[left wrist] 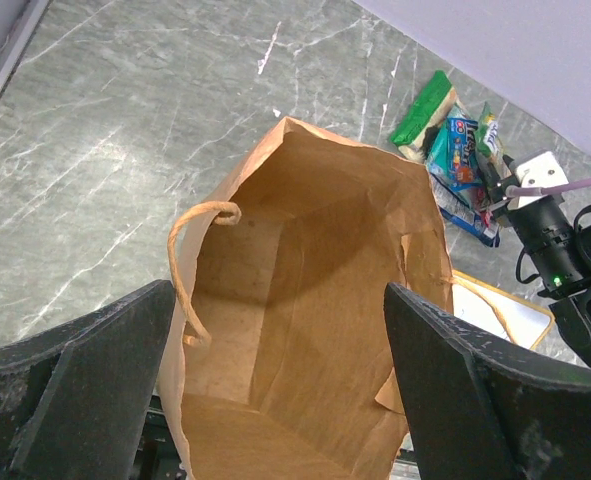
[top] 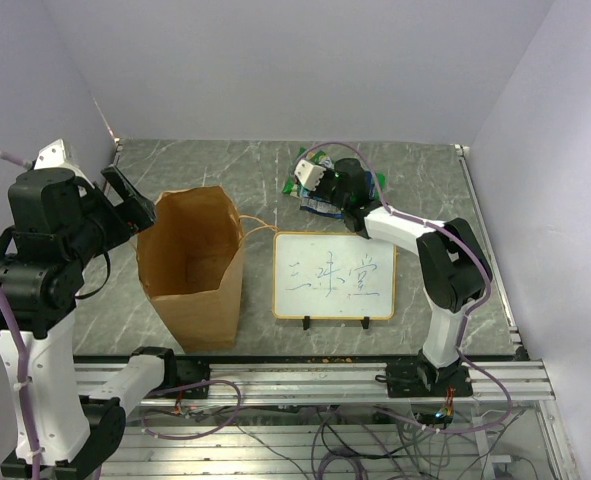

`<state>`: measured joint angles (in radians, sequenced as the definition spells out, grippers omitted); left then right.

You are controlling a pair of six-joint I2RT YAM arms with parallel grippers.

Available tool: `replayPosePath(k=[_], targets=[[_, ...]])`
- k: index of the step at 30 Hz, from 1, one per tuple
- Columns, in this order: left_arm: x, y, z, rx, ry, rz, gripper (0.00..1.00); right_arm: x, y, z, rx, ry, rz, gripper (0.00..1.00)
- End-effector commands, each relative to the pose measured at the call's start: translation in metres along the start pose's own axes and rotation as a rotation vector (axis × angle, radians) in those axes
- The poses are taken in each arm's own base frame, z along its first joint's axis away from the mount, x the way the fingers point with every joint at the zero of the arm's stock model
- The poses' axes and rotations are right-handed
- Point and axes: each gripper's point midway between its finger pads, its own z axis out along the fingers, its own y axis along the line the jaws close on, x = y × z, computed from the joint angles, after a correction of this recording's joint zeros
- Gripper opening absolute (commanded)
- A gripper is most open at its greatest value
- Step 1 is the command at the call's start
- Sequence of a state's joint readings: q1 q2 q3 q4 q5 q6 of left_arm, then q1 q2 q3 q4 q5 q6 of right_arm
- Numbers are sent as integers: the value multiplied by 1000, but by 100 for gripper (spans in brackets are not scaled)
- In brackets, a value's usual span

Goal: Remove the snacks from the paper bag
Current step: Place the snack at the center of the board.

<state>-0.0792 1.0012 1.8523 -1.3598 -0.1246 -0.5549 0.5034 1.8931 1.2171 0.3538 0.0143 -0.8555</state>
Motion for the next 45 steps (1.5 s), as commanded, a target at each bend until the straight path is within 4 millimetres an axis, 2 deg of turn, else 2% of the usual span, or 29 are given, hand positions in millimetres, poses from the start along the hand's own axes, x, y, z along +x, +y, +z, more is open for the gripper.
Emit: replayPosePath(k=[1, 9, 14, 16, 17, 18, 23, 26, 28, 31, 35, 38, 42, 45], targets=[[2, -5, -2, 33, 9, -11, 96, -12, -12, -4, 33, -26, 54, 33], [-2, -9, -2, 50, -6, -12, 97, -32, -30, -26, 58, -47, 135, 45], [-6, -13, -1, 67, -21, -17, 97, -46, -43, -42, 82, -49, 230, 56], [-9, -14, -2, 70, -32, -15, 97, -52, -42, -49, 70, -38, 274, 69], [-11, -14, -2, 69, -38, -13, 98, -57, -42, -54, 70, -38, 289, 87], [-13, -15, -2, 69, -46, -11, 98, -64, -44, -61, 79, -43, 306, 99], [-20, -20, 1, 85, -63, -11, 98, -80, -45, -87, 134, -17, 486, 100], [-23, -24, 4, 97, -64, -14, 98, -79, -56, -102, 211, 50, 703, 100], [-25, -28, 6, 110, -62, -15, 98, -75, -54, -112, 212, 128, 837, 100], [-28, -35, 7, 139, -64, -13, 98, -78, -50, -128, 167, 198, 907, 100], [-36, -50, 6, 206, -77, 1, 99, -90, -46, -152, 106, 191, 1002, 100], [-43, -65, 3, 278, -89, 15, 99, -102, -62, -178, 124, 122, 1045, 100], [-57, -87, -9, 388, -127, 28, 98, -118, -98, -223, 198, 33, 1070, 100], [-75, -102, -24, 462, -187, 35, 98, -133, -129, -264, 243, -48, 1071, 100]])
